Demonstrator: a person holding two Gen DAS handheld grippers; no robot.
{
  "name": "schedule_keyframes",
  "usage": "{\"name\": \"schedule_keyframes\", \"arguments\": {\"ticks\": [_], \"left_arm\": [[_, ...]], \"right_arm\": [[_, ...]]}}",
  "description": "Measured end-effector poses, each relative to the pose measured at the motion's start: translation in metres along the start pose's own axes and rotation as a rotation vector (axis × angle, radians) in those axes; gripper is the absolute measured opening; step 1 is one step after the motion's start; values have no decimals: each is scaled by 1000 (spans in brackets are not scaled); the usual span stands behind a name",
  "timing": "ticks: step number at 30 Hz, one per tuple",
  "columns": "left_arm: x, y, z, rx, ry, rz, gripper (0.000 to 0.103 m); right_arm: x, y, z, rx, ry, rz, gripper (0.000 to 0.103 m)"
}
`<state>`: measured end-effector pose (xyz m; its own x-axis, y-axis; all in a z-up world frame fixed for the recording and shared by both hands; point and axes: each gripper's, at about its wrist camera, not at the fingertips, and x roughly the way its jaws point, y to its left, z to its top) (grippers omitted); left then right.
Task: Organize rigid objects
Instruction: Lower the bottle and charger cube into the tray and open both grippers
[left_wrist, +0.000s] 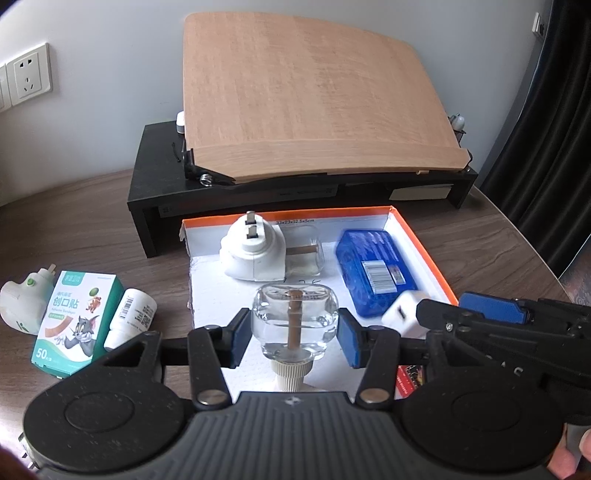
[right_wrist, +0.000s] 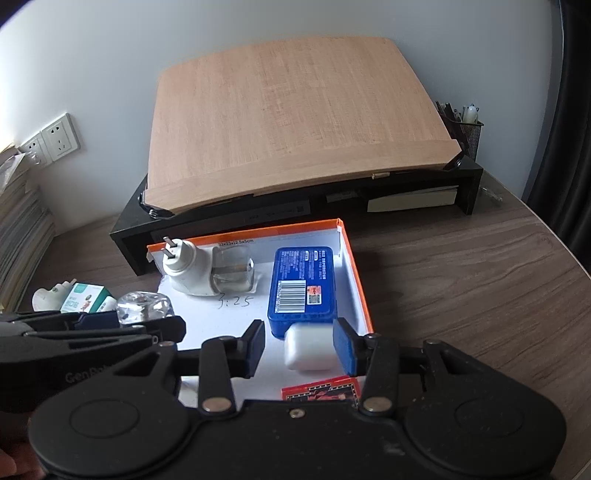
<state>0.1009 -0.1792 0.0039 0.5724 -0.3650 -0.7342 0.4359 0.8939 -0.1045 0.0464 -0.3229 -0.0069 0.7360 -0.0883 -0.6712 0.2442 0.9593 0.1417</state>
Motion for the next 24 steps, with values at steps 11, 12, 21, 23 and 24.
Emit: {"name": "schedule_keyframes", "arguments": {"ticks": [11,12,21,23,24], "left_arm": [[15,-8,10,10,16,-25,50],[17,-8,12,9,19,-29,50],[6,-16,20,15,0,-48,68],[2,-15,17,9,-3,-38,73],[0,-14,16,4,-1,-31,75]], "right_arm": [[-20,-10,0,32,-62,-52,60],[-21,-11,0,36,-65,-55,62],[-34,-13,-4,46,-89,-68,71],[-37,-12,-4,47,-94,-65,72],[-38,-11,-5,46,-95,-60,73]]}}
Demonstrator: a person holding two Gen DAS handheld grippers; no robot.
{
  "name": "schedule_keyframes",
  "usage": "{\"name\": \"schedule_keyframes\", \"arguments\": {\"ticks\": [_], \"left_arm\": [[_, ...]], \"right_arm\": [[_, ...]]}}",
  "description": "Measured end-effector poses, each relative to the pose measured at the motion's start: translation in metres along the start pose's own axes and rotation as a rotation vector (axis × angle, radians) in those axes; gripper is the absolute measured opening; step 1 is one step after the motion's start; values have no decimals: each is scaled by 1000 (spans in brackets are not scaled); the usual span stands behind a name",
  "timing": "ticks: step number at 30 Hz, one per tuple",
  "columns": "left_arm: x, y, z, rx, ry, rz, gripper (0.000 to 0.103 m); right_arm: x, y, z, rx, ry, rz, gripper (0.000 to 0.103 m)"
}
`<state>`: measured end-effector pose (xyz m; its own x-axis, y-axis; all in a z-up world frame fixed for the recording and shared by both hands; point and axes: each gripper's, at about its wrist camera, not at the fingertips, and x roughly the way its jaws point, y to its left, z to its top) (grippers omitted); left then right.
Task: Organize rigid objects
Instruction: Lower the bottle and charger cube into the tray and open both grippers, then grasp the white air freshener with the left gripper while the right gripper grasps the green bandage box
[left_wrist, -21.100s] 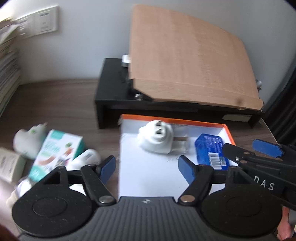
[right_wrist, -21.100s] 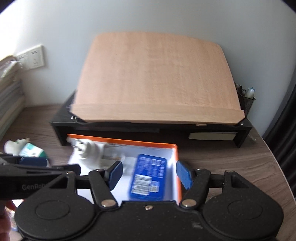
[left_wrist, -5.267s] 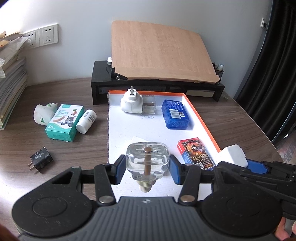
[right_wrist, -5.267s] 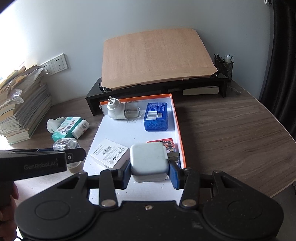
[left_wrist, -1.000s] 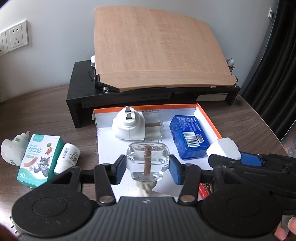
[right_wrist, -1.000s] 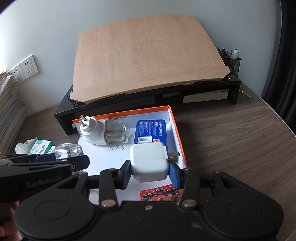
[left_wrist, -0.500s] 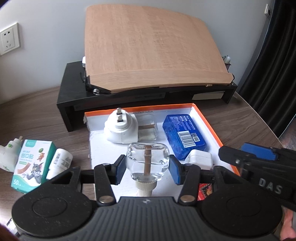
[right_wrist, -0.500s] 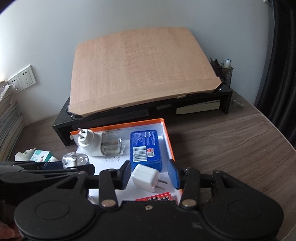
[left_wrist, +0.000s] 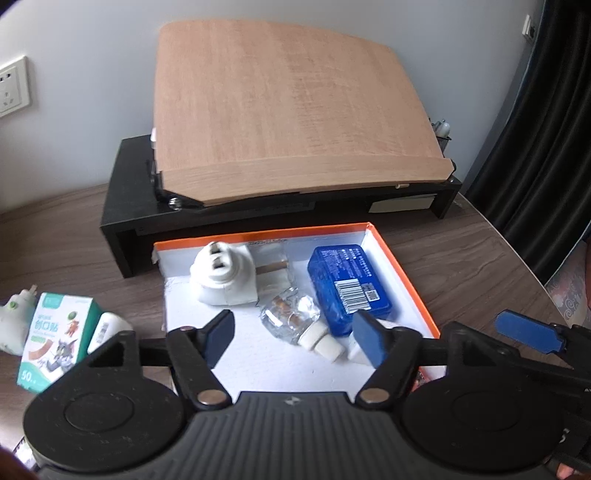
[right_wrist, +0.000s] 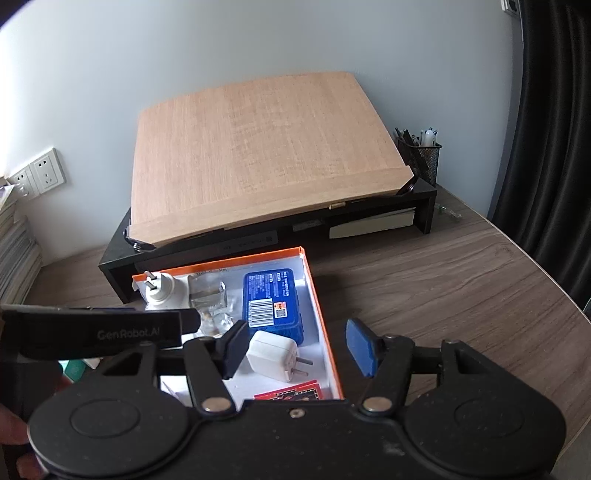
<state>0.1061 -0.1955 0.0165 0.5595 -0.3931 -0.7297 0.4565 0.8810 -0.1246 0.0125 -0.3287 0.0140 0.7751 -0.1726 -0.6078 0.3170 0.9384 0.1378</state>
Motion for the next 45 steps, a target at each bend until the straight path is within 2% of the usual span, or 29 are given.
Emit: {"name": "schedule_keyframes", "arguments": {"ticks": [6,19,30,38,40,45], "left_arm": [[-13,14,-10,-39,-5,33,77],[-52,55,-40,-146,-27,136,79],[-70,108,-59,-247,-26,233,80],[-71,156,-58,-319,-34,305,84],[-68,168,-55,-326,-37,324,89],[-53,201,-42,-330,-45,355,94]], "right_arm": [[-5,10,-4,-20,7,35,78],[-13,57,-20,-103,39,152,80],[-7,97,-25,-163,65,226,81],[2,117,-26,-180,77,245,81],[5,120,-25,-175,79,241,81],[13,124,-23,-154,83,220,81]]}}
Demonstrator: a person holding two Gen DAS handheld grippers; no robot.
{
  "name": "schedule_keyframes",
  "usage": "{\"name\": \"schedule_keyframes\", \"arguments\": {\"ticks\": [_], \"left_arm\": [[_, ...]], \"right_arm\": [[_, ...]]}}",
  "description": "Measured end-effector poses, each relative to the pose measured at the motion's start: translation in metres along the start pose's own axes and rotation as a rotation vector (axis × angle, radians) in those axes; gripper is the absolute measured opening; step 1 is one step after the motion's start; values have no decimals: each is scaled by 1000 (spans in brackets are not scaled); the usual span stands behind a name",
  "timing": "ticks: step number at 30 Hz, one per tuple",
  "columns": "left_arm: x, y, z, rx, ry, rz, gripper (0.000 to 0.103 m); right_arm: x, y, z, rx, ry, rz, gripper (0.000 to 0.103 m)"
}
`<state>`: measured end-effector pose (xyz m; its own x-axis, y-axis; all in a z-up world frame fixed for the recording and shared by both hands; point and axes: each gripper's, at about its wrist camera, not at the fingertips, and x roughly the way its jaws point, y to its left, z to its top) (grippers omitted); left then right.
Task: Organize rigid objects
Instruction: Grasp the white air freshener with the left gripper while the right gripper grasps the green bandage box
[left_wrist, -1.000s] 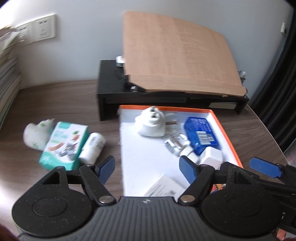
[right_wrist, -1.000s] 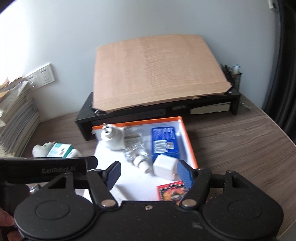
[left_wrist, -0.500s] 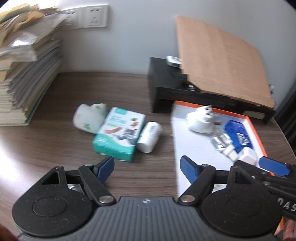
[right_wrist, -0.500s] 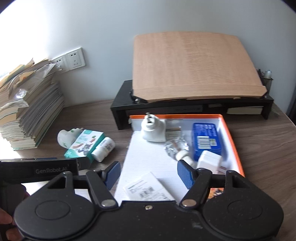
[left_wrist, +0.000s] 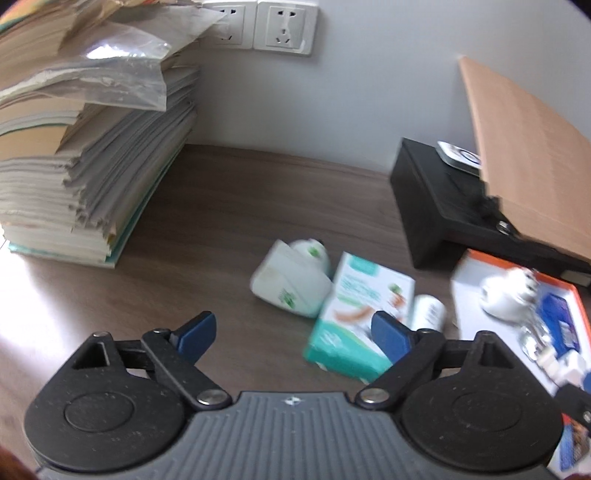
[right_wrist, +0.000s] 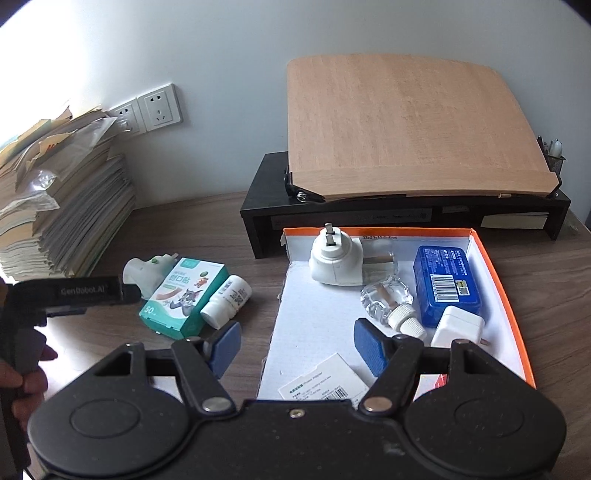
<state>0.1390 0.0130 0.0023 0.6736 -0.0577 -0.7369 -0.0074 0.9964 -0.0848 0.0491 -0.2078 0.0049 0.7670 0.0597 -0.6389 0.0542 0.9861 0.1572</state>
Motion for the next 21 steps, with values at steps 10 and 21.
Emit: {"name": "schedule_keyframes", "arguments": {"ticks": [10,21], "left_arm": [[61,12,22,119,51,-59,96],[77,35,16,204,37,-105,94]], "right_arm": [[15,4,2,48,5,-57,81],[29,23,8,62,6,-85,81]]}}
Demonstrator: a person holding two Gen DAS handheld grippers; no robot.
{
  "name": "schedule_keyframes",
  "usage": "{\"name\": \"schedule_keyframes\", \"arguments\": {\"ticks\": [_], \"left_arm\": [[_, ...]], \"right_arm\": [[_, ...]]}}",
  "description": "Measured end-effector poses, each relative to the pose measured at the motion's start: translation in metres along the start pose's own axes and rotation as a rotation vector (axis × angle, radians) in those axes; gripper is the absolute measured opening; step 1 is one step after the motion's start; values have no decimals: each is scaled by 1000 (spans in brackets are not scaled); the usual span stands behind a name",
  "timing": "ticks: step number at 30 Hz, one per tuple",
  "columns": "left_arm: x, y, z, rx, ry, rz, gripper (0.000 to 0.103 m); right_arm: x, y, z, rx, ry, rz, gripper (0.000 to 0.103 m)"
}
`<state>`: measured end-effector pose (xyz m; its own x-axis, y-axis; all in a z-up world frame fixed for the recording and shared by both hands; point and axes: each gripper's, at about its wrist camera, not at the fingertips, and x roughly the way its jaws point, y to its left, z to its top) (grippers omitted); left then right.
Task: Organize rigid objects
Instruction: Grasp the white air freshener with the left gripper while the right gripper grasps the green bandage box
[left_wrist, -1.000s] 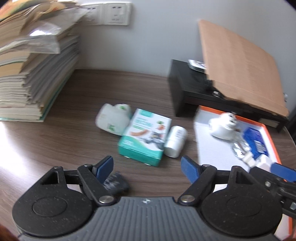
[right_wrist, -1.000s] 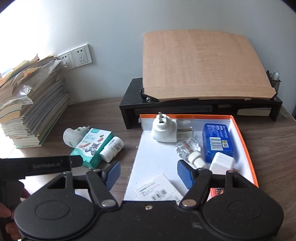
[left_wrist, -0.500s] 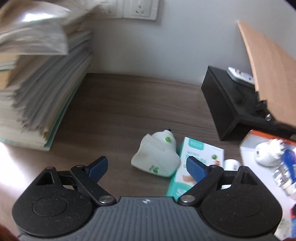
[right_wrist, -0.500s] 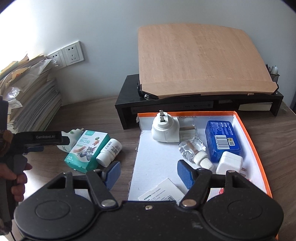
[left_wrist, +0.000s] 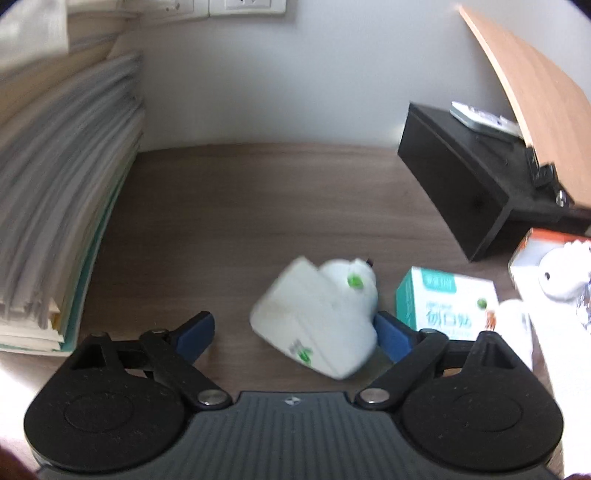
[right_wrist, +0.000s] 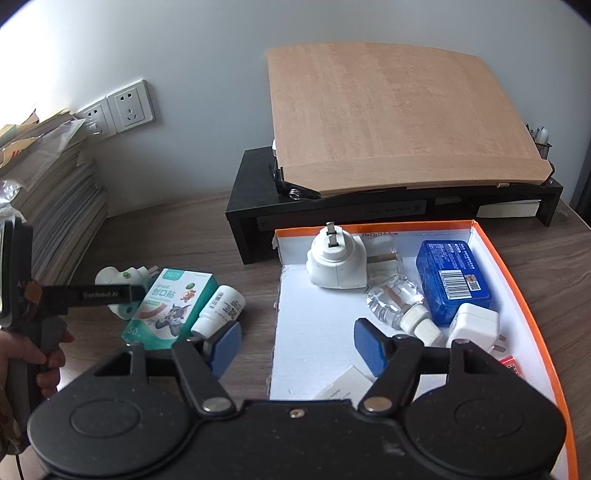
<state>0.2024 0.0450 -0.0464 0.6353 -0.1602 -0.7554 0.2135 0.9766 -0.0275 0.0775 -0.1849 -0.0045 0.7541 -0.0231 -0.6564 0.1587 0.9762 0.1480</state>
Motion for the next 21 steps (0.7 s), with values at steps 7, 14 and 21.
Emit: {"name": "schedule_keyframes", "arguments": {"ticks": [7,14,21], "left_arm": [[6,-1,-2,70,-39,-18,90],[12,2,5,121,-67,-55,66],[-13,24,0,30,-84,-20,65]], "right_arm": [[10,25,-1,-16,26,33,81],[19,54,-1,-45,39,70,81],[31,78,-2,-44,65,108,81]]}}
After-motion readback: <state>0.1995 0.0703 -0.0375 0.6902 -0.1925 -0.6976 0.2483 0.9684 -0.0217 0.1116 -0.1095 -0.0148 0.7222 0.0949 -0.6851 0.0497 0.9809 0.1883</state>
